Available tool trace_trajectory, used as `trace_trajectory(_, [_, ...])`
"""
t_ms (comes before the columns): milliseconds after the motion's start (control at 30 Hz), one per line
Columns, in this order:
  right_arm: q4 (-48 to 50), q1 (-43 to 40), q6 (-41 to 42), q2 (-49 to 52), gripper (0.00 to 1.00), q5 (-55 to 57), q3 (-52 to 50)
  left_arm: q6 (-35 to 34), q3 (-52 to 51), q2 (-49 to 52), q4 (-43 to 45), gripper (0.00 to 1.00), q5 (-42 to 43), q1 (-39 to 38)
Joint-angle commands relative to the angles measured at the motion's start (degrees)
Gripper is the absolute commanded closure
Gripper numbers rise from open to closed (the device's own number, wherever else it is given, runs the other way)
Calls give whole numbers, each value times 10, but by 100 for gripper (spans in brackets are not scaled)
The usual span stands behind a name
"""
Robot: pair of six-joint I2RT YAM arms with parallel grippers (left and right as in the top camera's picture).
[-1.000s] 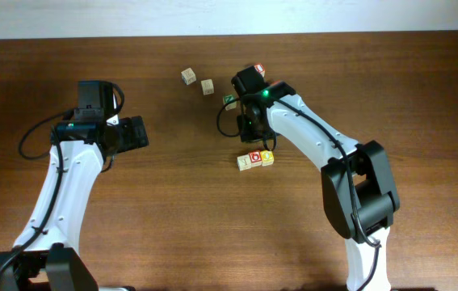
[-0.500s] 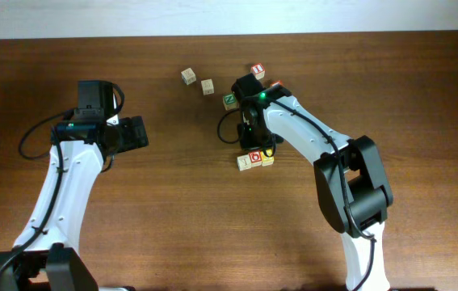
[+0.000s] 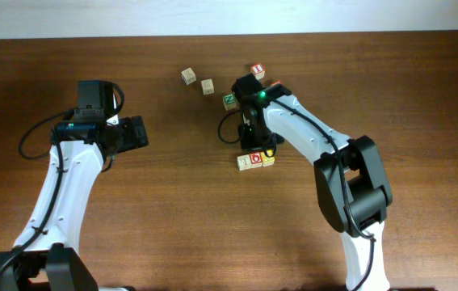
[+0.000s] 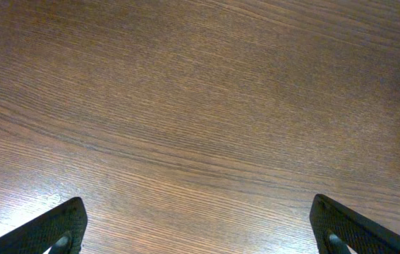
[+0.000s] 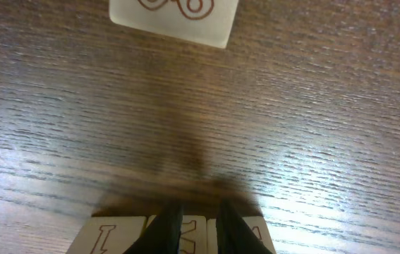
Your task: Rotate 3 blocks
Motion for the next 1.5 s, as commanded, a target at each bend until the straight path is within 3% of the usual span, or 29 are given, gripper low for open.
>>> trace_trajectory(0, [-72, -21, 4, 3, 81, -1, 96, -9, 10, 2, 1, 1, -5, 0])
trace_trajectory(167, [-216, -60, -17, -12, 82, -52, 241, -9, 10, 2, 1, 1, -4, 0])
trace_trajectory(433, [-351, -151, -97, -80, 82, -59, 247, -9, 10, 2, 1, 1, -5, 0])
trace_trajectory(500, [-334, -151, -108, -79, 82, -59, 244, 22, 10, 2, -25, 1, -29, 0])
trace_trajectory(667, [-299, -152, -118, -79, 82, -59, 237, 23, 9, 2, -46, 1, -26, 0])
trace_trajectory(800, [-260, -170, -130, -79, 82, -75, 164, 21, 9, 2, -43, 1, -23, 0])
trace_trajectory(900, [-221, -189, -195, -78, 82, -150, 122, 21, 9, 2, 11, 1, 113, 0])
trace_trajectory(1000, [-160, -188, -191, -72, 83, -169, 56, 21, 9, 13, 71, 1, 283, -4])
trace_trajectory(1033, [-138, -188, -190, -72, 86, -181, 29, 6, 9, 25, 87, 8, 299, -15])
trace_trajectory(1100, [-101, -188, -167, -71, 88, -181, -16, -94, 9, 61, 92, 26, 260, -57])
trace_trajectory(1167, [-43, -187, -140, -71, 91, -183, -69, -176, 9, 86, 94, 35, 209, -94])
trace_trajectory(1233, [8, -175, -139, -70, 91, -192, -108, -203, 9, 101, 117, 44, 186, -133])
trace_trajectory(1300, [34, -151, -122, -70, 91, -189, -118, -234, 9, 101, 118, 43, 132, -153])
trace_trajectory(1467, [90, -102, 40, -70, 92, -156, -147, -235, 9, 101, 118, 41, 113, -156])
